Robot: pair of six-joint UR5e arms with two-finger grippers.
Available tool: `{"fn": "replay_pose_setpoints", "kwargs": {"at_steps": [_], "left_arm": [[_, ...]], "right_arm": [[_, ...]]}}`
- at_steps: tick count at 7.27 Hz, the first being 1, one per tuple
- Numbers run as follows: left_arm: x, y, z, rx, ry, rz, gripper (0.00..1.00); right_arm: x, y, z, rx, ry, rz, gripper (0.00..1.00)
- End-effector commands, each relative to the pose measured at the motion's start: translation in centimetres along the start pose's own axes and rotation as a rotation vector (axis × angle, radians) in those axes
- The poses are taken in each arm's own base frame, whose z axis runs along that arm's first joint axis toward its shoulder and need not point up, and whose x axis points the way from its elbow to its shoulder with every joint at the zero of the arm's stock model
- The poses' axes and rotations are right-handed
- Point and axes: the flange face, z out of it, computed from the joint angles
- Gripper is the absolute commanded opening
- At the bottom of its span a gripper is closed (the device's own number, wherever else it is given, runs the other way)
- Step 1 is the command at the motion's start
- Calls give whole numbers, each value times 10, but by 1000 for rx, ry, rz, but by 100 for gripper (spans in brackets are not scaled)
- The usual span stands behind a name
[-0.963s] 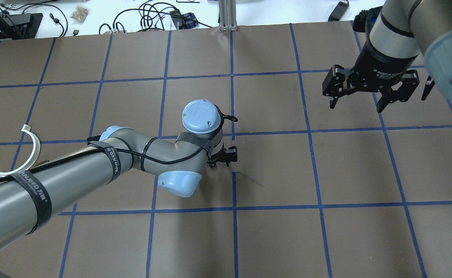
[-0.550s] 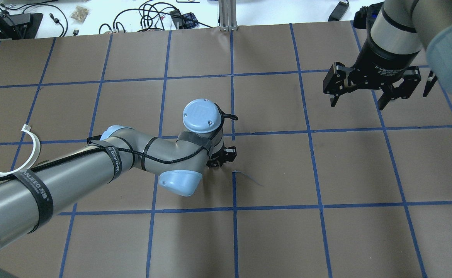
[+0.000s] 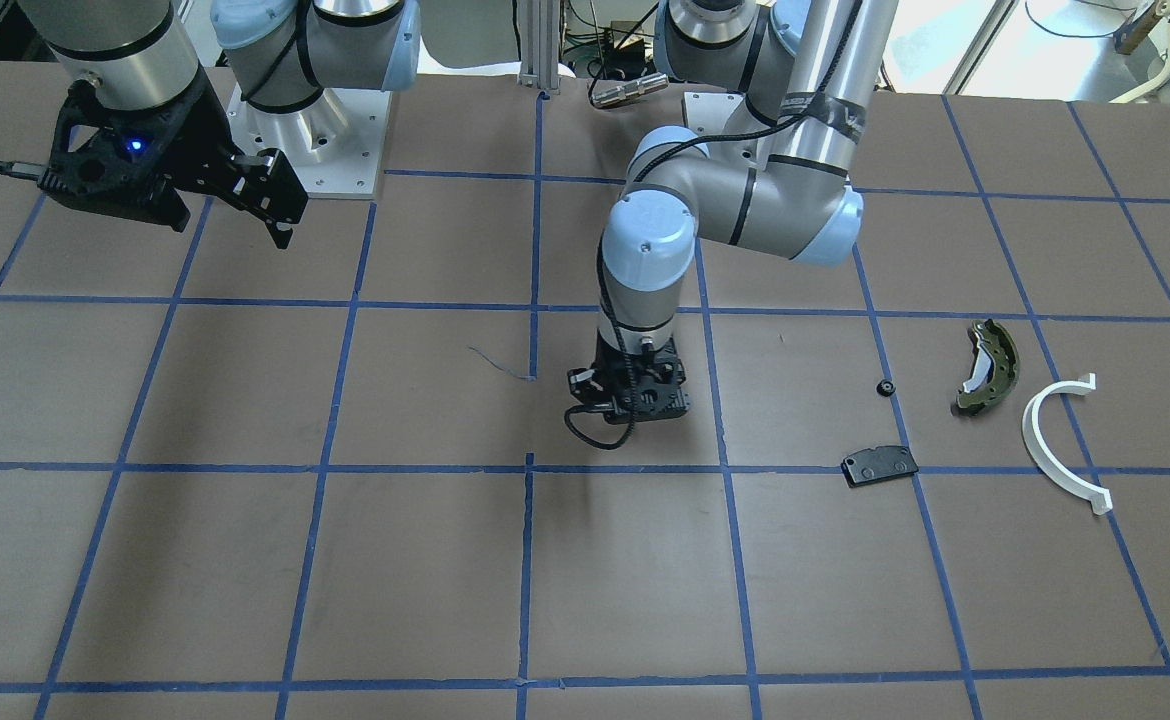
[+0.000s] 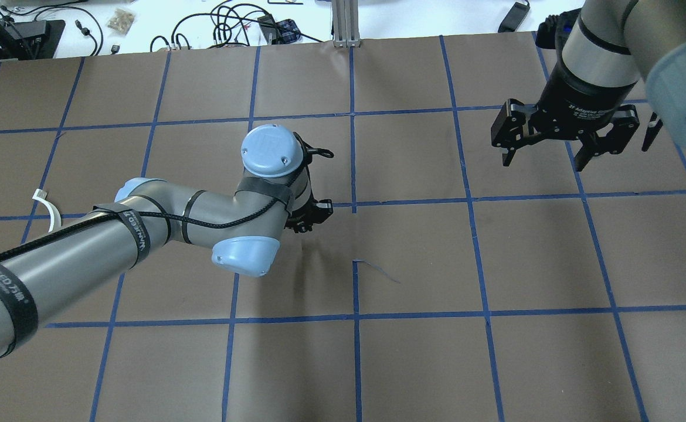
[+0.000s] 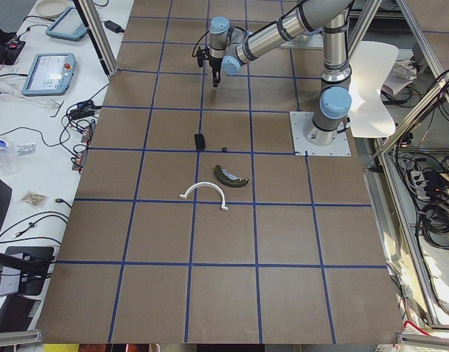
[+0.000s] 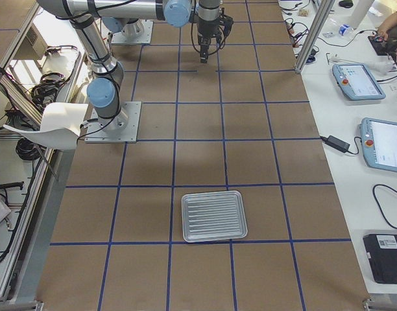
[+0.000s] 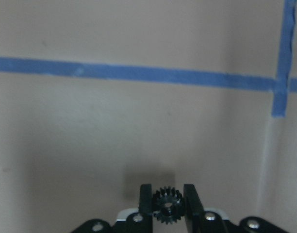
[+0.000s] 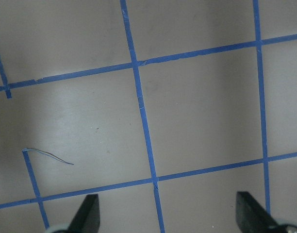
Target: Place bearing gear from tray to pile
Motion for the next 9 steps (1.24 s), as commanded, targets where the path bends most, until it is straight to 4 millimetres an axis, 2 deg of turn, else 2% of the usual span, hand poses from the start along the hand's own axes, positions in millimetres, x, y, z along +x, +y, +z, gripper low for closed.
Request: {"fn": "replay_pose_setpoints", "kwargs": {"at_steps": [1, 2, 3, 4, 5, 6, 7, 8, 9], "left_arm": [[-104, -26, -24, -85, -69, 73, 0], [-152, -28, -24, -103, -124, 180, 0], [-203, -19, -17, -146, -147, 232, 0], [-262, -13, -7, -185, -124, 258, 0], [-314, -13, -5, -194, -107, 246, 0], [-349, -16, 2, -208, -105, 224, 0], [-363, -18, 11, -208, -106, 198, 0], [-364, -20, 10, -201, -102, 191, 10], [-362, -17, 11, -200, -93, 192, 94]], "right_arm": [[0, 0, 1, -4, -1, 9, 100], [0, 0, 1, -4, -1, 9, 100], [0, 1, 1, -3, -1, 9, 100], [0, 0, 1, -6, 0, 9, 100], [0, 1, 2, -6, 0, 9, 100], [0, 1, 3, -7, 1, 12, 100], [0, 2, 2, -7, 3, 11, 100], [0, 2, 4, -9, 0, 11, 100], [0, 2, 5, -10, 2, 9, 100]]}}
